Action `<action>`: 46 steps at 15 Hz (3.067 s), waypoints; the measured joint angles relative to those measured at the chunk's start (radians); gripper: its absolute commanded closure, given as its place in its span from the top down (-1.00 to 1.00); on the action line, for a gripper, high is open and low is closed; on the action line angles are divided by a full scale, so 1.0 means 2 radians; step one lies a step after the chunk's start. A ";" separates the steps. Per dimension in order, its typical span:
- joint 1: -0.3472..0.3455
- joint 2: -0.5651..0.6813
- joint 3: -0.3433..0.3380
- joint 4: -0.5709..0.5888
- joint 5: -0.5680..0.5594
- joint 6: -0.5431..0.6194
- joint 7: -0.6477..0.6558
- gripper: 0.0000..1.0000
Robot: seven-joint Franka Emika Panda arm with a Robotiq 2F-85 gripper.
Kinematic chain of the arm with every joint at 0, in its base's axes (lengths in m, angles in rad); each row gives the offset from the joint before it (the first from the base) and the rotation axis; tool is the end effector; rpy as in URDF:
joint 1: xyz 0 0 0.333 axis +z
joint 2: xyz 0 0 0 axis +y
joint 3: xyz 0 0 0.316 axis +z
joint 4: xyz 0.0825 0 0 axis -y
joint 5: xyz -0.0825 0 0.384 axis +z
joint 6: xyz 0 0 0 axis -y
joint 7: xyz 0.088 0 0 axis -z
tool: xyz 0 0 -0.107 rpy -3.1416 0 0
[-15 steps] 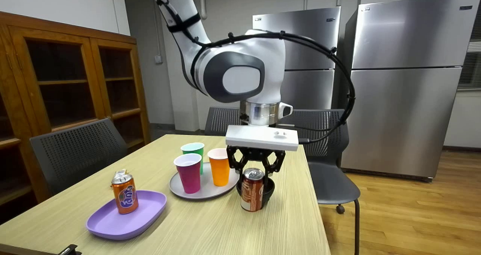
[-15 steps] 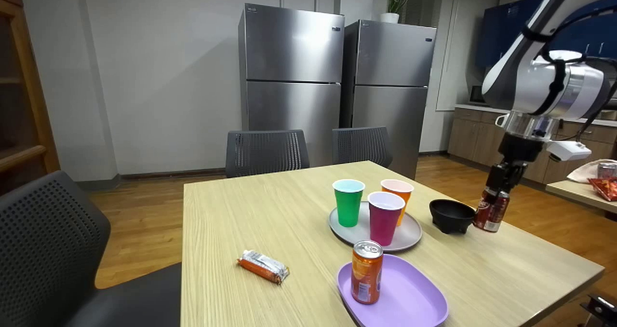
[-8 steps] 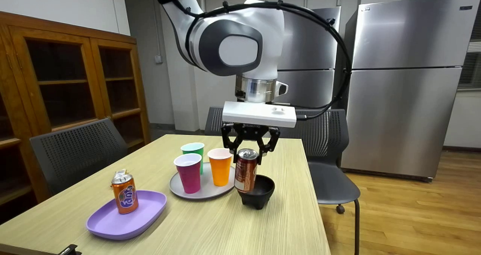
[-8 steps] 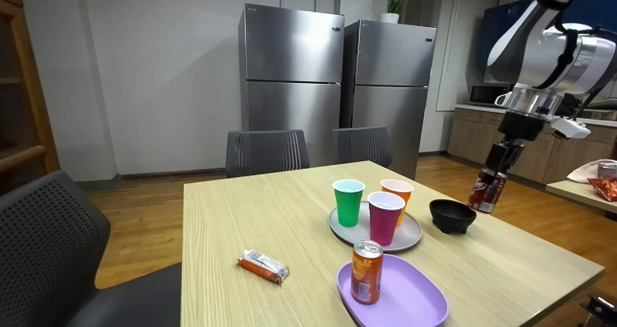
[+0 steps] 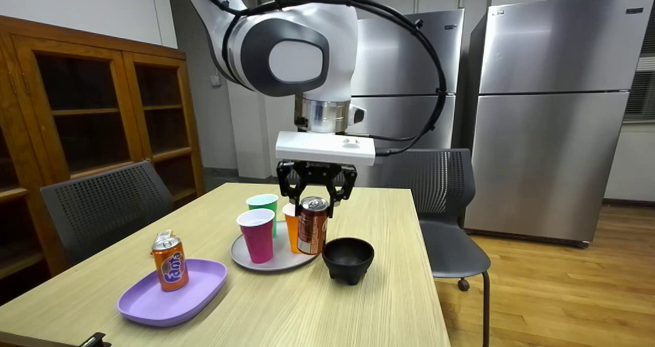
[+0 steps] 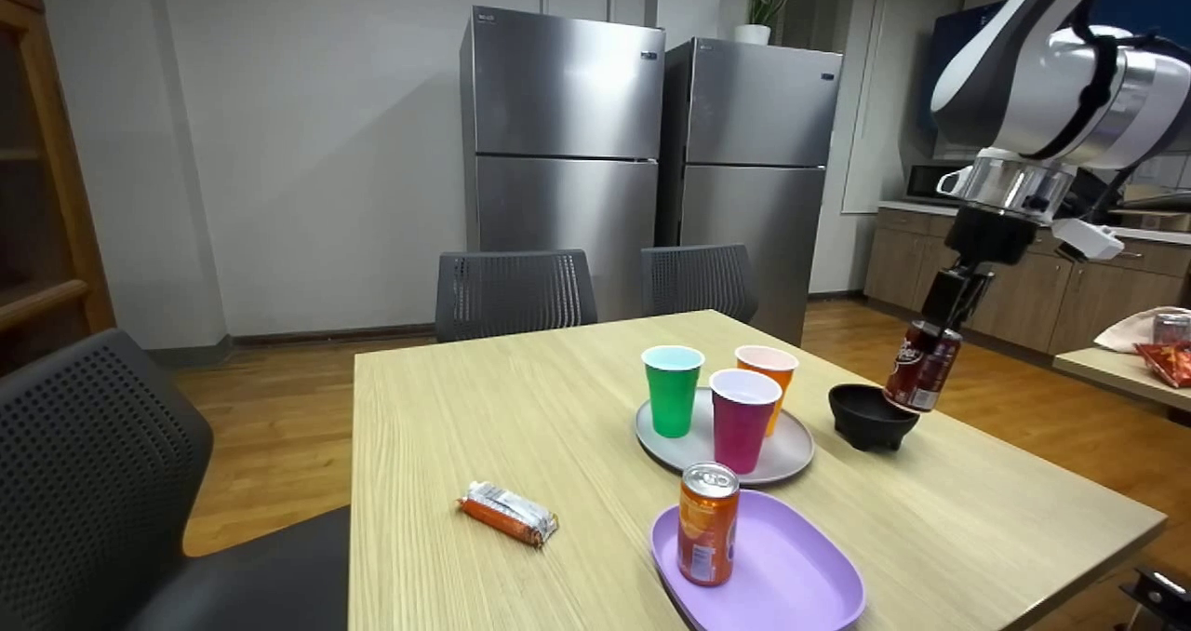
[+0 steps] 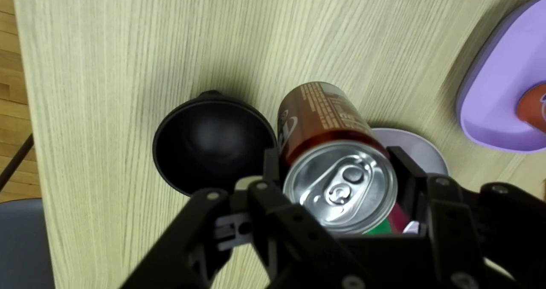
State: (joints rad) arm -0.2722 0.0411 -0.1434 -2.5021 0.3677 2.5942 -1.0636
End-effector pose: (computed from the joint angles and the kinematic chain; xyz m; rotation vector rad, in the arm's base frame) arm 0.4290 -0.1973 0.2717 -2.9802 -0.5089 -0.2548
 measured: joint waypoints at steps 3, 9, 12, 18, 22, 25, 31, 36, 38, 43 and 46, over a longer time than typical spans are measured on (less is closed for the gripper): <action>0.016 -0.021 0.000 -0.023 -0.012 0.008 0.011 -0.24; 0.049 -0.062 0.000 -0.076 -0.053 0.041 0.067 -0.24; 0.067 -0.077 0.001 -0.102 -0.075 0.065 0.105 -0.24; 0.103 -0.093 0.008 -0.137 -0.121 0.091 0.173 -0.24; 0.127 -0.094 0.010 -0.135 -0.125 0.091 0.182 -0.24; 0.143 -0.094 0.015 -0.134 -0.125 0.091 0.182 -0.24; 0.178 -0.094 0.021 -0.134 -0.121 0.091 0.182 -0.24; 0.214 -0.094 0.021 -0.135 -0.065 0.090 0.173 -0.24; 0.227 -0.094 0.021 -0.135 -0.031 0.090 0.159 -0.24; 0.240 -0.092 0.021 -0.135 0.023 0.090 0.126 -0.24; 0.241 -0.086 0.021 -0.135 0.035 0.092 0.112 -0.24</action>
State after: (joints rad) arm 0.2091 -0.1305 -0.1005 -2.7718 0.4387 2.7788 -0.8398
